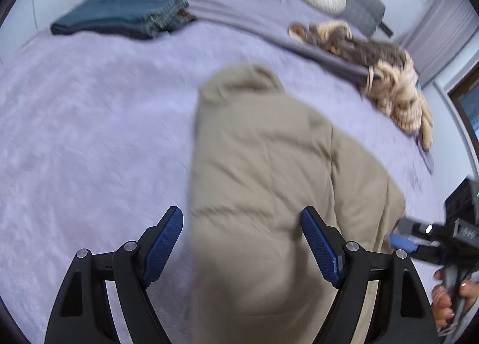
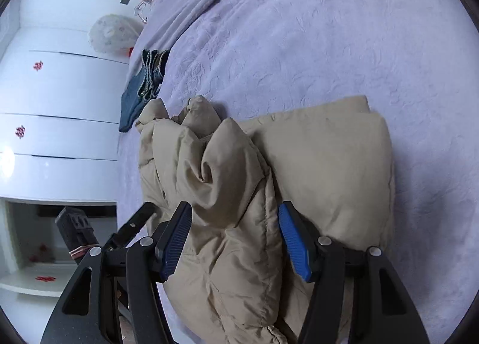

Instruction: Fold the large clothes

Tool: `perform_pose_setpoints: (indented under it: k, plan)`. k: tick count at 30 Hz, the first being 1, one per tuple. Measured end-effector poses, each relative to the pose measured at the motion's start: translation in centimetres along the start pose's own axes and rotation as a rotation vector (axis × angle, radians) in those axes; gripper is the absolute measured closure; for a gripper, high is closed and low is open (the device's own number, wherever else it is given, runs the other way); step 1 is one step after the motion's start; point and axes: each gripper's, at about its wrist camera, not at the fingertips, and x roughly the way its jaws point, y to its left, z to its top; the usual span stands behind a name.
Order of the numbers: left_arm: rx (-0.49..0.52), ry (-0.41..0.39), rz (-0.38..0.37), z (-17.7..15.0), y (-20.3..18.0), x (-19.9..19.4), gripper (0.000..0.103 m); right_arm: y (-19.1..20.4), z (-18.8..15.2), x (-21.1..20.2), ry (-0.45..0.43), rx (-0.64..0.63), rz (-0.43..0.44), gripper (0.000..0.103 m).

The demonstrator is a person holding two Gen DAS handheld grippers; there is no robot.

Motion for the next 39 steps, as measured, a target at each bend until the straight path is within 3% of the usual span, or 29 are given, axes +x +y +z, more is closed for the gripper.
perform_pose_setpoints:
  k: [1, 3, 5, 8, 10, 13, 17, 21, 24, 27, 29, 31, 33, 35, 39]
  plan:
    - [-0.002, -0.01, 0.008, 0.6, 0.5, -0.2, 0.021, -0.6, 0.1, 0.4, 0.006, 0.022, 0.031, 0.042]
    - [-0.011, -0.006, 0.037, 2.0, 1.3, 0.3, 0.021, -0.3, 0.3, 1.9, 0.018, 0.046, 0.088, 0.097]
    - [-0.015, -0.008, 0.041, 2.8, 1.3, 1.1, 0.021, 1.2, 1.1, 3.0, 0.011, 0.018, 0.092, 0.098]
    - [0.024, 0.02, 0.031, 3.0, -0.6, 3.0, 0.021, 3.7, 1.2, 2.9, -0.027, -0.119, -0.087, 0.098]
    - [0.066, 0.044, 0.019, 2.6, -2.5, 4.5, 0.021, 3.3, 0.6, 3.1, -0.022, -0.169, -0.22, 0.098]
    - [0.136, 0.046, 0.038, 1.9, -5.5, 5.6, 0.021, 0.7, -0.4, 2.7, -0.004, -0.134, -0.275, 0.099]
    - [0.168, 0.057, 0.059, 1.5, -7.0, 6.4, 0.021, -1.6, -0.6, 3.0, -0.005, -0.094, -0.282, 0.098]
    - [0.164, 0.062, 0.066, 1.4, -6.3, 6.2, 0.021, -0.9, -0.8, 1.4, -0.012, -0.062, -0.247, 0.097]
    - [0.152, 0.061, 0.068, 1.3, -5.7, 6.1, 0.02, 1.5, -1.9, -0.8, -0.046, -0.131, -0.281, 0.097]
    - [0.154, 0.054, 0.073, 1.2, -5.8, 6.1, 0.02, 4.3, -3.5, -1.9, -0.09, -0.22, -0.242, 0.097]
    - [0.156, 0.054, 0.081, 1.1, -5.9, 6.1, 0.02, 5.6, -4.5, -0.9, -0.059, -0.284, -0.259, 0.097]
    - [0.149, 0.066, 0.089, 1.2, -5.8, 5.8, 0.019, 5.4, -5.2, 1.6, 0.004, -0.316, -0.351, 0.097]
    - [0.138, 0.081, 0.092, 1.2, -5.4, 4.4, 0.019, 4.0, -5.7, 2.9, 0.051, -0.272, -0.376, 0.098]
    - [0.154, 0.064, 0.084, 0.7, -4.9, 2.1, 0.019, 3.0, -5.8, 2.8, 0.042, -0.22, -0.354, 0.098]
    - [0.182, 0.084, 0.051, -2.7, -3.5, -1.6, 0.018, 3.4, -6.6, 1.4, 0.026, -0.251, -0.373, 0.098]
